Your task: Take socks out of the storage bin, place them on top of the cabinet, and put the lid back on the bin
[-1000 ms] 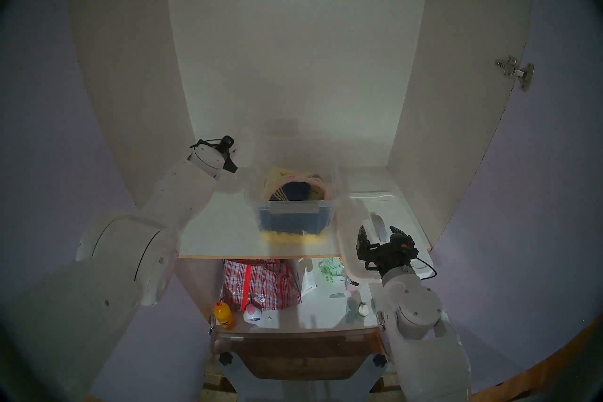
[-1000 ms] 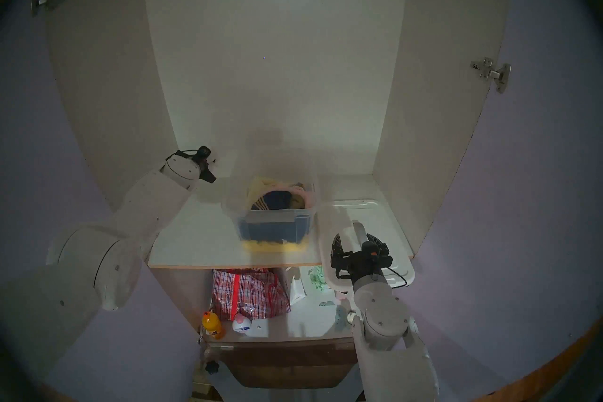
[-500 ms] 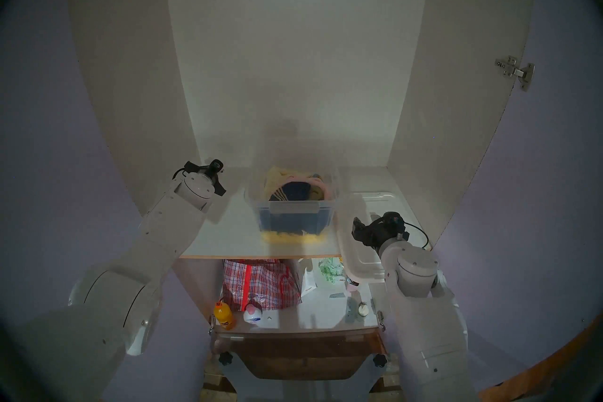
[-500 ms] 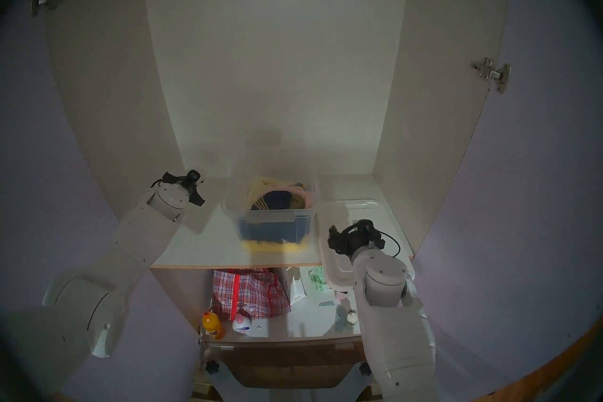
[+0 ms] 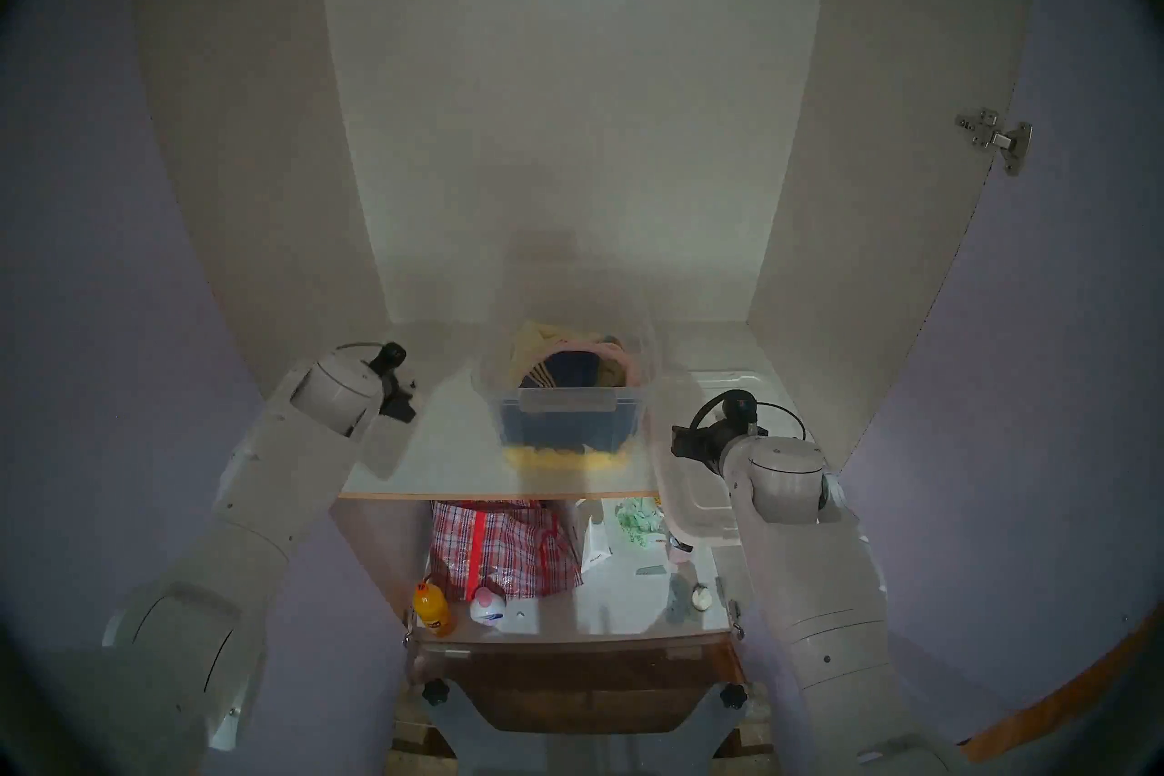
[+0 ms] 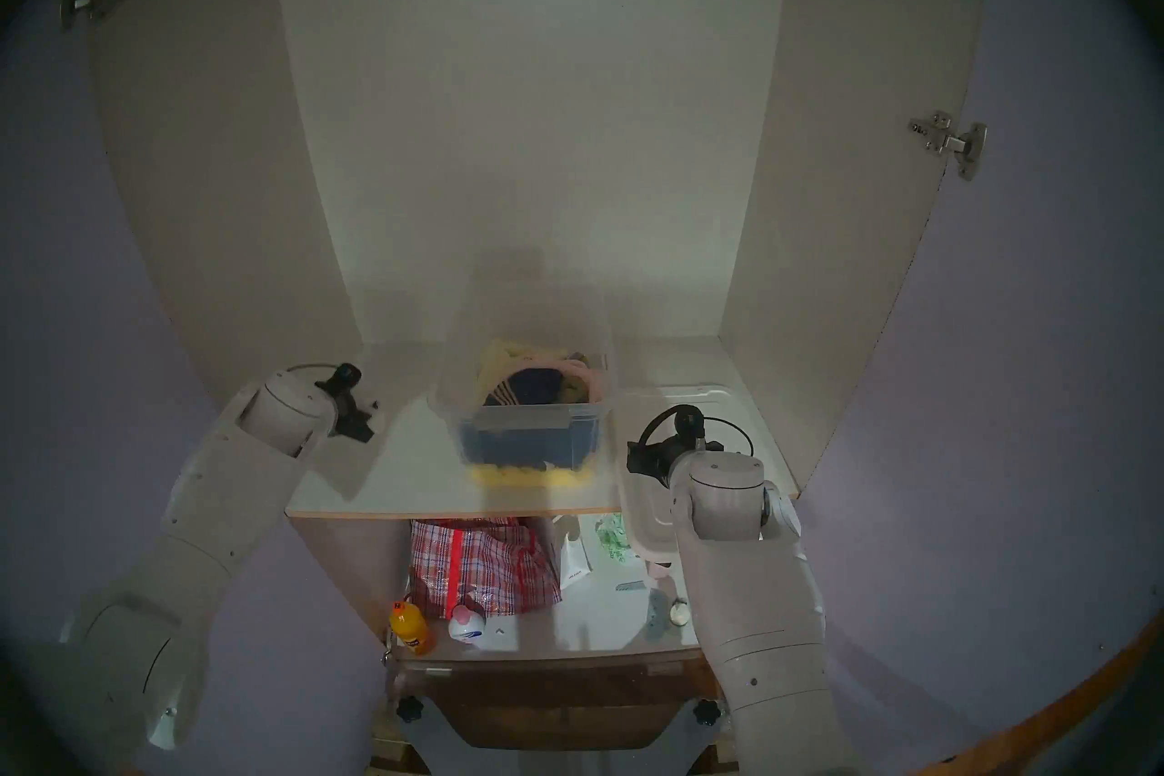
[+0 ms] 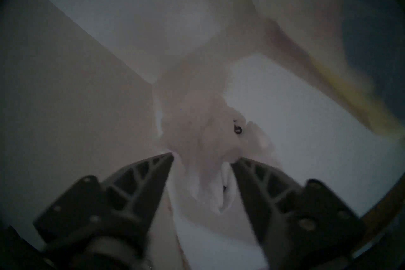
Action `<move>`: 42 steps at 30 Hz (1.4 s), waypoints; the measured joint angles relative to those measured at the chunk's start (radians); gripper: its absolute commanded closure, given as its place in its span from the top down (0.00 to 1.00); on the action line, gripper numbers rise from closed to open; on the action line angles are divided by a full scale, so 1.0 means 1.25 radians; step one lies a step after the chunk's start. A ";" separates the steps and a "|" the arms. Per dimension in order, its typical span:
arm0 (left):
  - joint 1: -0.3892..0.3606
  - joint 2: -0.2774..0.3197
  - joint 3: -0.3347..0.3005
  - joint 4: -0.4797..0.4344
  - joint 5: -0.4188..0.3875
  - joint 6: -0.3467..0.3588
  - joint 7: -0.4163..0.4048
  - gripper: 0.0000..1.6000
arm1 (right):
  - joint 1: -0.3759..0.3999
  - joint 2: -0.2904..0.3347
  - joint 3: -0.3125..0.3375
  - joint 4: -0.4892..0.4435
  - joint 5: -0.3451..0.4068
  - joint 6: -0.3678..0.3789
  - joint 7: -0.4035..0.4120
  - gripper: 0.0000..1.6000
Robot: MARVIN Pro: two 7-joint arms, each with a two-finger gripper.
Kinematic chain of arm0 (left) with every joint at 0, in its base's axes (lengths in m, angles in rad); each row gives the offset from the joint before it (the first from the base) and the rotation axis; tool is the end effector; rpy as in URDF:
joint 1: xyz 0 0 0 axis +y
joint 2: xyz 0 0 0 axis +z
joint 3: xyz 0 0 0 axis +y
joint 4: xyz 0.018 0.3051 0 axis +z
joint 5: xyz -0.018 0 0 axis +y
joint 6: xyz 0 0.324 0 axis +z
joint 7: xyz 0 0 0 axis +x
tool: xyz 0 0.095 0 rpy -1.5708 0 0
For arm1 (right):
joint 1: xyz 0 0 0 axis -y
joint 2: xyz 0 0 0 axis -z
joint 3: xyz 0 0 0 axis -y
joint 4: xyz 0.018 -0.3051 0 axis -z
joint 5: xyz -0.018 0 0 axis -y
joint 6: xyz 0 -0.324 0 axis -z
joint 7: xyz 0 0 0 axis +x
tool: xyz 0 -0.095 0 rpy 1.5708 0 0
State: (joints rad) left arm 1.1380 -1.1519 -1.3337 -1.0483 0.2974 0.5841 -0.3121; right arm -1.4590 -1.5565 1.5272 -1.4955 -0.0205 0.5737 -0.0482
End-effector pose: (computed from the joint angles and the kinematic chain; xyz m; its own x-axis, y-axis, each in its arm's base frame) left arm 0.5190 0.1494 -0.3728 0.6370 -0.5742 0.5143 -0.3142 -0.8027 -0.5070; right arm 0.4578 0.0067 -0.3560 0.5105 0.0549 0.8581 -0.0005 -0.9979 0.0642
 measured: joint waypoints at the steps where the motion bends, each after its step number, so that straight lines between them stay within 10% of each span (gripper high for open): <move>1: -0.003 -0.005 0.014 0.039 0.002 -0.009 0.007 0.75 | 0.001 -0.001 0.001 0.010 -0.003 -0.004 -0.014 1.00; 3: -0.015 -0.025 0.036 0.112 0.015 -0.019 0.036 0.77 | 0.005 0.001 0.001 0.033 -0.009 -0.016 -0.026 1.00; 4: -0.029 -0.037 0.043 0.149 0.013 -0.026 0.045 1.00 | 0.006 0.002 0.002 0.042 -0.010 -0.016 -0.028 1.00; 19: -0.132 -0.086 0.012 0.280 -0.001 -0.257 0.133 1.00 | 0.028 0.017 0.019 0.114 -0.035 -0.082 -0.077 1.00; 42: -0.142 -0.096 0.010 0.317 -0.004 -0.260 0.161 1.00 | 0.113 0.000 0.045 0.338 -0.043 -0.298 -0.149 1.00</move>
State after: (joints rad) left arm 0.9599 -1.2721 -1.3215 -0.6526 0.2923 0.2588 -0.1109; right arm -1.3180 -1.5564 1.5835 -1.0736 -0.0747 0.2007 -0.2344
